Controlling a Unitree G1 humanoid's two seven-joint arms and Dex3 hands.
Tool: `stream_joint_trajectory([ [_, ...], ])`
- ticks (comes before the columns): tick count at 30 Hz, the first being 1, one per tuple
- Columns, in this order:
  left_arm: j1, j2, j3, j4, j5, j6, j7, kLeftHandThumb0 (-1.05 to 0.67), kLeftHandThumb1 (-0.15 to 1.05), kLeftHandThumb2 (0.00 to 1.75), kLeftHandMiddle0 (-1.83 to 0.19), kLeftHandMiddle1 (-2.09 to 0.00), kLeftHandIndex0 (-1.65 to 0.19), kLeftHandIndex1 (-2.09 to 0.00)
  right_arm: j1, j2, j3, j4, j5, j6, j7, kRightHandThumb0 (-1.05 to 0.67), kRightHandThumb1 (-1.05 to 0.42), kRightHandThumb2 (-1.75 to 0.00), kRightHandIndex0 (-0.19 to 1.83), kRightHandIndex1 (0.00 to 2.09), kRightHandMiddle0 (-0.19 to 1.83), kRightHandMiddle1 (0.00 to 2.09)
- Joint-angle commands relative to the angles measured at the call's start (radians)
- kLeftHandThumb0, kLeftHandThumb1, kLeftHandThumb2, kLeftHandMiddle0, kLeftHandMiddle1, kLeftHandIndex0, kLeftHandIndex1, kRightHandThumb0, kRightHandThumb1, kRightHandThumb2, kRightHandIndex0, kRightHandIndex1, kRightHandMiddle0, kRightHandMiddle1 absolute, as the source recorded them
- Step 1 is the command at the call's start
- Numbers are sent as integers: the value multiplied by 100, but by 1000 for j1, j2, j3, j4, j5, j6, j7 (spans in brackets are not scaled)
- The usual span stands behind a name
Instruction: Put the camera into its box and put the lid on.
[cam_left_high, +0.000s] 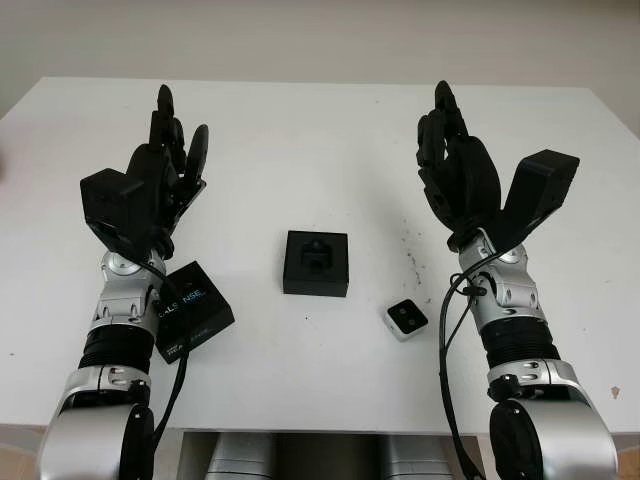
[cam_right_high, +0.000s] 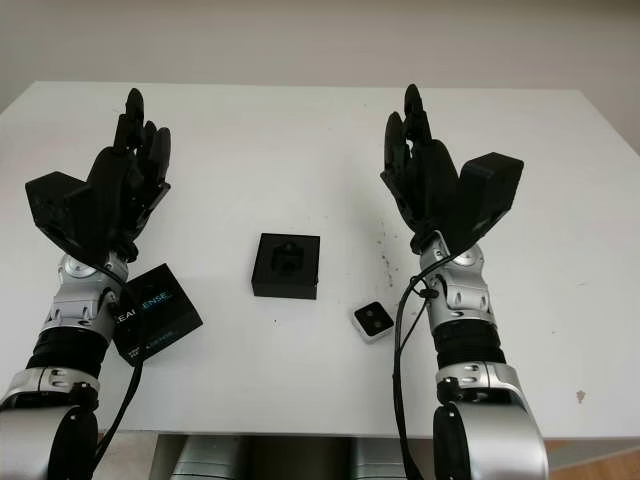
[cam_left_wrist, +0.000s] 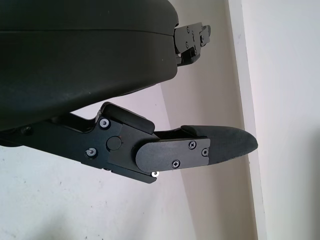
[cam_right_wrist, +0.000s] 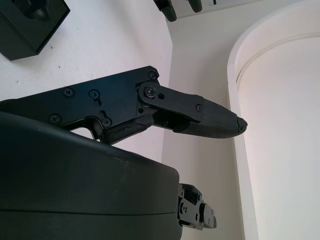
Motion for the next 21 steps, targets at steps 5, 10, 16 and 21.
stream_joint_trajectory([
  [5,-2,6,-5,-27,0,-1,7,-77,105,50,19,0,19,0,-21,-4,-2,-14,0,6,-4,-68,-105,-65,-19,0,-19,0],
  [10,2,6,-4,-34,-4,-2,4,-75,105,51,19,0,19,0,-25,-6,-5,-2,7,-2,12,-68,-105,-64,-19,0,-19,0],
  [16,24,7,0,-74,-10,10,4,-72,105,52,19,0,19,0,9,-35,-15,-78,3,0,10,-66,-103,-21,-14,3,-8,6],
  [21,43,3,1,-99,-10,20,14,-73,105,51,19,0,19,0,99,-131,25,-213,-88,-94,73,-49,-94,-6,11,15,1,46],
])
